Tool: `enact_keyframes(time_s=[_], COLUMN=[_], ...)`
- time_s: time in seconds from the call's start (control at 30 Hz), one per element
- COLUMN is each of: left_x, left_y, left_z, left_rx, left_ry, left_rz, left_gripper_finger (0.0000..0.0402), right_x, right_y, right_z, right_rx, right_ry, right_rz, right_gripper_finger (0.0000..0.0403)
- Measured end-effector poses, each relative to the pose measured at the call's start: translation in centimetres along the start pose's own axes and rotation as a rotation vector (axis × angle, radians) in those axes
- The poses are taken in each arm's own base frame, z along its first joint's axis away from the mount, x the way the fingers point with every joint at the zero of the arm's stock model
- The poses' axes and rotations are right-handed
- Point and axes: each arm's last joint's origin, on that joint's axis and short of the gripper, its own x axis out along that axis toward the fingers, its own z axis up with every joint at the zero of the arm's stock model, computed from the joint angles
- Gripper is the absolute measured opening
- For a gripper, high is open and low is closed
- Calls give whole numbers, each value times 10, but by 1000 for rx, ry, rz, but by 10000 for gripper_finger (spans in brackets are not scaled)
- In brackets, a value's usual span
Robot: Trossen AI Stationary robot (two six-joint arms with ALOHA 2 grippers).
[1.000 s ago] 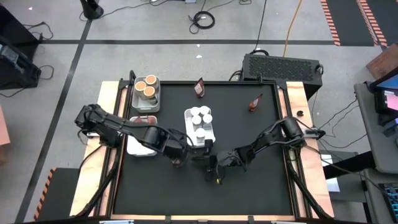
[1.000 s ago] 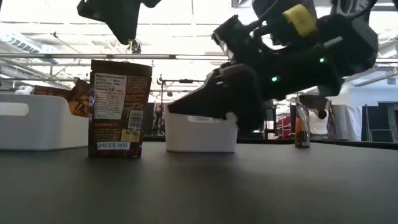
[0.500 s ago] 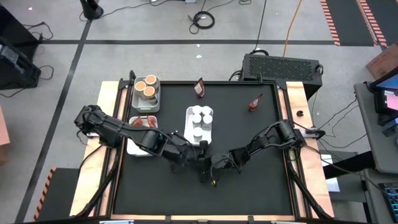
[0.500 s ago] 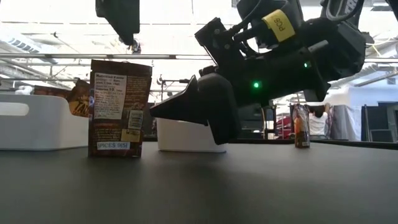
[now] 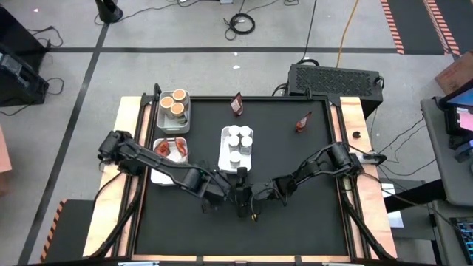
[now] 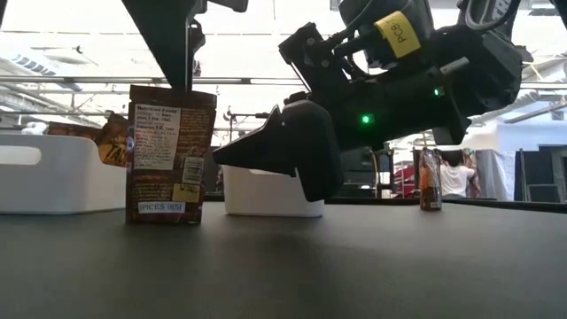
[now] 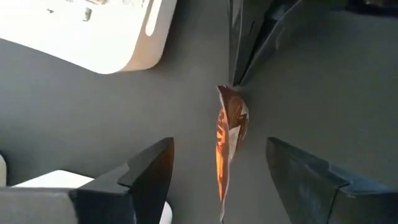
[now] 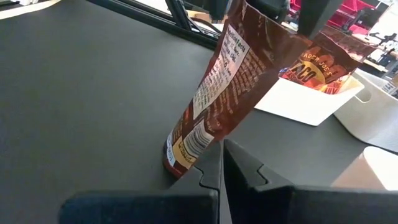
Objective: Sort spices by type
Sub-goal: Put the orange seasoning pack into the left white bin
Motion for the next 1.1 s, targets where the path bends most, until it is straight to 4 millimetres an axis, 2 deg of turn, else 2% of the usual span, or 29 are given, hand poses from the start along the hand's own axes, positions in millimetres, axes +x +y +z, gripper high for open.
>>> enact_keyframes(time_s=[0.53,0.6,0.7,0.9,0.97,1.1], left_x=[47,47,47,46,46,42], left_y=[-14,-14,-14,-12,-10,-7], left_z=[4,4,4,1,-1,-1], left_rx=[70,73,76,121,132,146], left_ry=[148,148,149,183,202,183], left_rz=[36,35,36,54,71,107], left_gripper_finger=[248,227,174,27,10,4], right_x=[-4,-6,-8,-16,-19,-28], right_y=[9,11,13,10,8,3], right_z=[-1,-1,0,10,14,24], right_rx=[-31,-39,-64,-79,-76,-57], right_ry=[44,57,78,121,141,189], right_rz=[21,9,4,23,32,47], right_gripper_finger=[0,0,0,0,0,0])
